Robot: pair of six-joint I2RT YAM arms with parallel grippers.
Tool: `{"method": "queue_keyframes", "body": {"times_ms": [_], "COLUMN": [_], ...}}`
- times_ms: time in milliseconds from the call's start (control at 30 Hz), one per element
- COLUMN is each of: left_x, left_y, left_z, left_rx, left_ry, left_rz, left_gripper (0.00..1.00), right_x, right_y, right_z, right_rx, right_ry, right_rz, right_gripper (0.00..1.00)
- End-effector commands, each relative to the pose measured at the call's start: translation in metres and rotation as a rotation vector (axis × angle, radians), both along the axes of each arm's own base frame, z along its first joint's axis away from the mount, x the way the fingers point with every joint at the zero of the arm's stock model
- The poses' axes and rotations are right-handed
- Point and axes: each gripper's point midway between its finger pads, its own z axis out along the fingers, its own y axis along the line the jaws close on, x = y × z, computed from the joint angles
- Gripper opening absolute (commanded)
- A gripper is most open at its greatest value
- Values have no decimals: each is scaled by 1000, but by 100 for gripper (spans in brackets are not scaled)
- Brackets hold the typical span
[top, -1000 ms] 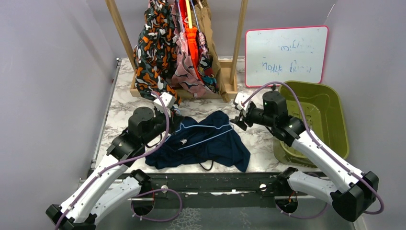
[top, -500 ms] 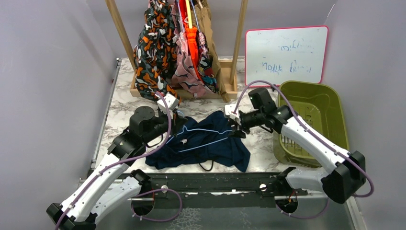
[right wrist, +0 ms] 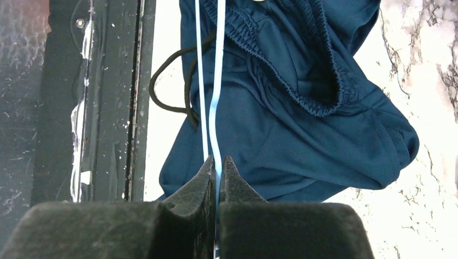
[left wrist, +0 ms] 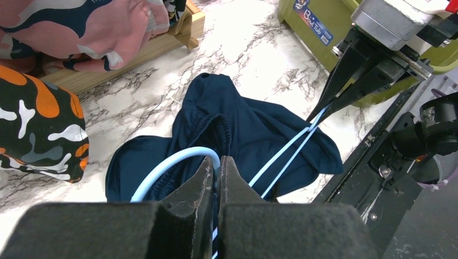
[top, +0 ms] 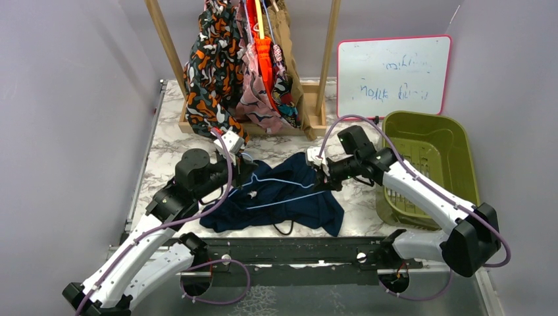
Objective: Remove the shorts from the hanger
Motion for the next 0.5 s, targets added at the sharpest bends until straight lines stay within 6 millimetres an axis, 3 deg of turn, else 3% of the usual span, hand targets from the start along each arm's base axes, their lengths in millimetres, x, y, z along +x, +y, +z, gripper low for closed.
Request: {"method": "queue_keyframes", "body": {"times_ms": [0,67,200,467], "left_x": [4,5,8,0], "left_y": [4,7,17,44], "left_z": [12,15,25,46], "left_rx": [-48,-51,-66,-133], "left_ry": [-34,-45,-76,-168], "left_rz": [46,61,121,222], "left_gripper": [15,40,69,98], "right_x": [-2,-4,-9,7], "right_y": [-4,-6,-9,-44], "right_z": [9,20,32,45], "right_rx": [5,31,114,98], "right_ry": [-18,-39,-80,-160], "right_rz": [-45,-69,-134,-437], "right_gripper": [1,1,1,1]}}
